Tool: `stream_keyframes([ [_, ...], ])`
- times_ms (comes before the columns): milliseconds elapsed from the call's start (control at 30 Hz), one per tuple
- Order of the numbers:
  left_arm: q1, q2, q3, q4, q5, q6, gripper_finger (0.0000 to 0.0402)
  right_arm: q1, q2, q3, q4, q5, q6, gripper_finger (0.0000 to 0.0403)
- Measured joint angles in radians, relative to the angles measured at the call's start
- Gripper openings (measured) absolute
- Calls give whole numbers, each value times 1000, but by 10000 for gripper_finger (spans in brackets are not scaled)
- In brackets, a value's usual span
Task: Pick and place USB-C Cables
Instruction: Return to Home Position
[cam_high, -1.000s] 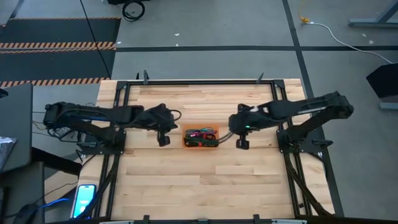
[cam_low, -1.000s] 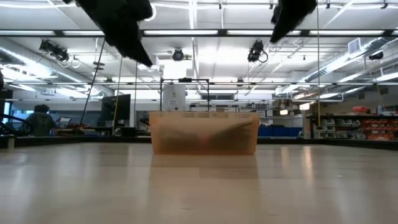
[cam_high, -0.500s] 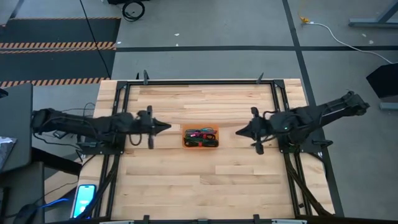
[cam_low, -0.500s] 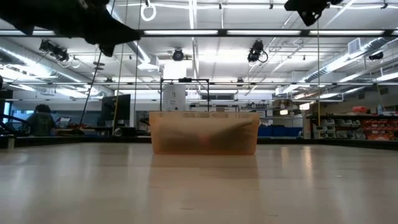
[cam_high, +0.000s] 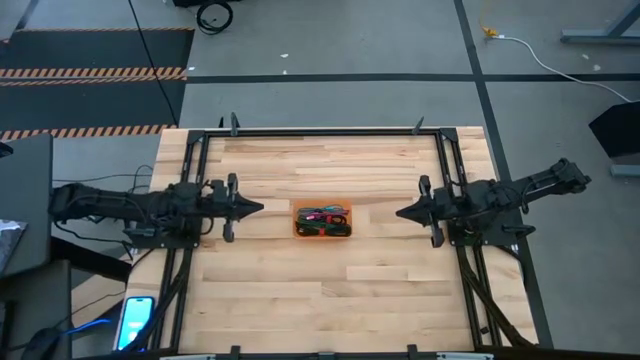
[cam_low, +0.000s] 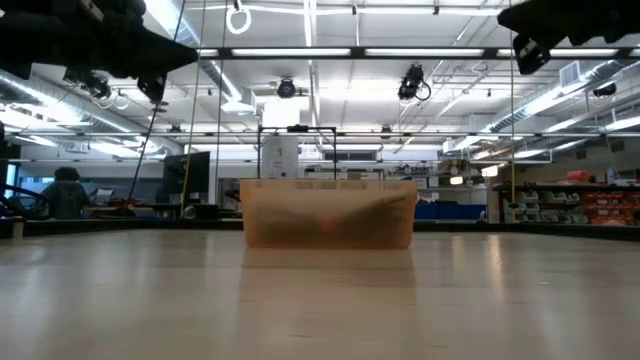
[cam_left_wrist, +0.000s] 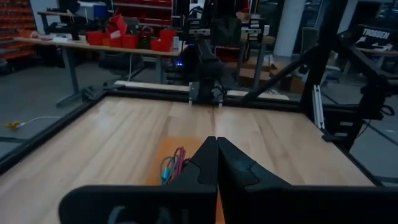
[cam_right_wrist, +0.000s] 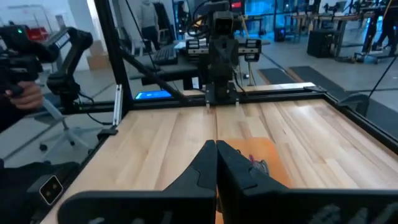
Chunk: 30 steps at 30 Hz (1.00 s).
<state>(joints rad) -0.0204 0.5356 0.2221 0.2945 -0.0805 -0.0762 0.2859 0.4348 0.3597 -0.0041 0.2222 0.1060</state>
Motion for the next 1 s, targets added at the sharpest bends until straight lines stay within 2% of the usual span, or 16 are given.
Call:
stream_keyframes([
  [300, 0, -72, -72, 9, -19, -22, 2, 0, -146, -100, 5, 16, 21, 2],
  [633, 3, -100, -118, 55, -38, -1, 2, -57, -131, -240, 148, 36, 6, 2],
  [833, 7, -99, -118, 52, -3, 16, 2, -150, -126, -268, 226, -80, -4, 1],
  [1000, 63, -98, -118, 49, 22, 6, 2, -240, -126, -291, 224, -169, 17, 1],
])
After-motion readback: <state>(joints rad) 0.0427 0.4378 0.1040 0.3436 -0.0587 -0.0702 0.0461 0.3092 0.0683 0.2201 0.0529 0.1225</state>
